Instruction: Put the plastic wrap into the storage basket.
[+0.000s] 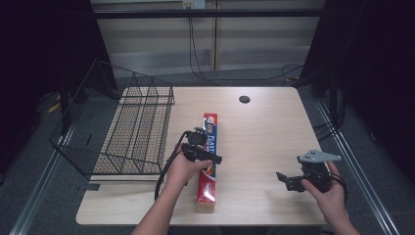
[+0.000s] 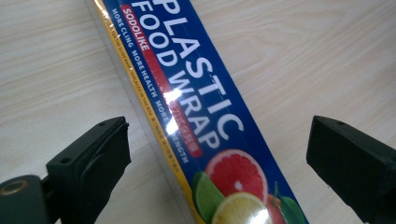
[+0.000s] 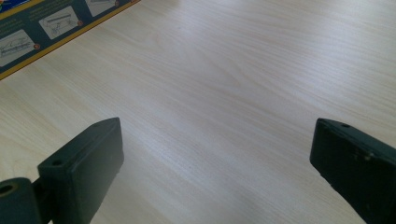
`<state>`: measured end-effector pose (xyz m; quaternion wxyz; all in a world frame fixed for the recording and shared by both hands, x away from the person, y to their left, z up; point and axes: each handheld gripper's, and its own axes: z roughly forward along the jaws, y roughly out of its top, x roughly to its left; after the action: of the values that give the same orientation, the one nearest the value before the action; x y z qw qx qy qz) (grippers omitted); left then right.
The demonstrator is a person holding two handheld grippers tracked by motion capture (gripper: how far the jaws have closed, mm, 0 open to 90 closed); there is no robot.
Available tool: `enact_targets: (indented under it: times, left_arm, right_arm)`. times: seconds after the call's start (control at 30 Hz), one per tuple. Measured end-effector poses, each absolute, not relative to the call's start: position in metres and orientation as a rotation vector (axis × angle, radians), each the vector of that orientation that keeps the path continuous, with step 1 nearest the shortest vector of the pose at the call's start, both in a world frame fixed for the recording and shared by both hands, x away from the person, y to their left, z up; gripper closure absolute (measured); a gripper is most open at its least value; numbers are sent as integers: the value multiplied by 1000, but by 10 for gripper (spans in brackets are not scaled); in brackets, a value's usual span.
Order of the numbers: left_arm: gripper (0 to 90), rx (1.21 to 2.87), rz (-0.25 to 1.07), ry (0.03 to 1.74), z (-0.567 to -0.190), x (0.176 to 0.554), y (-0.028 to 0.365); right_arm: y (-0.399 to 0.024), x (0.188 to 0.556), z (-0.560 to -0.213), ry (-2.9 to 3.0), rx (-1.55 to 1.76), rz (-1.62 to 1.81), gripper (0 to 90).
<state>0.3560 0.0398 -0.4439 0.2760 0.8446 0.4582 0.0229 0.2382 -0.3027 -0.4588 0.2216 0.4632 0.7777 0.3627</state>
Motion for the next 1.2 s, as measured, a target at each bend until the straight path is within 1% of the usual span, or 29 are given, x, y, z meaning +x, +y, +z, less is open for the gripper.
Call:
enact_targets:
  times: [0.1,0.23,0.4,0.5,0.63,0.73,0.9,1.03,1.1,1.2]
  left_arm:
    - [86,2264,43,1278,-446,363,39]
    - [122,2281,27,1295,-449,368,35]
    - [219,2292,50,1329,-451,372,31]
    - [242,2295,35,1366,-450,373,29]
    - [254,2312,67,1364,-451,375,24]
    - [257,2296,57,1401,-453,375,23]
    - [254,2284,46,1414,-456,377,24]
    - [254,2281,45,1457,-459,376,20]
    - [262,2289,66,1481,-459,375,17]
    - [280,2285,64,1518,-459,376,14]
  right_arm:
    - [-303,238,-458,2150,1282,1007,27]
    - [-303,238,-458,2147,1279,1014,27]
    - [-305,238,-457,2135,1283,1018,27]
    - [-306,238,-457,2135,1288,1024,27]
    - [-306,238,-456,2130,1296,1031,27]
    - [-306,237,-456,2122,1292,1035,27]
    - [-306,238,-455,2125,1292,1037,27]
    - [-306,238,-455,2122,1293,1045,26]
    - [-305,238,-454,2115,1297,1043,26]
    - [-305,238,-455,2122,1288,1045,27]
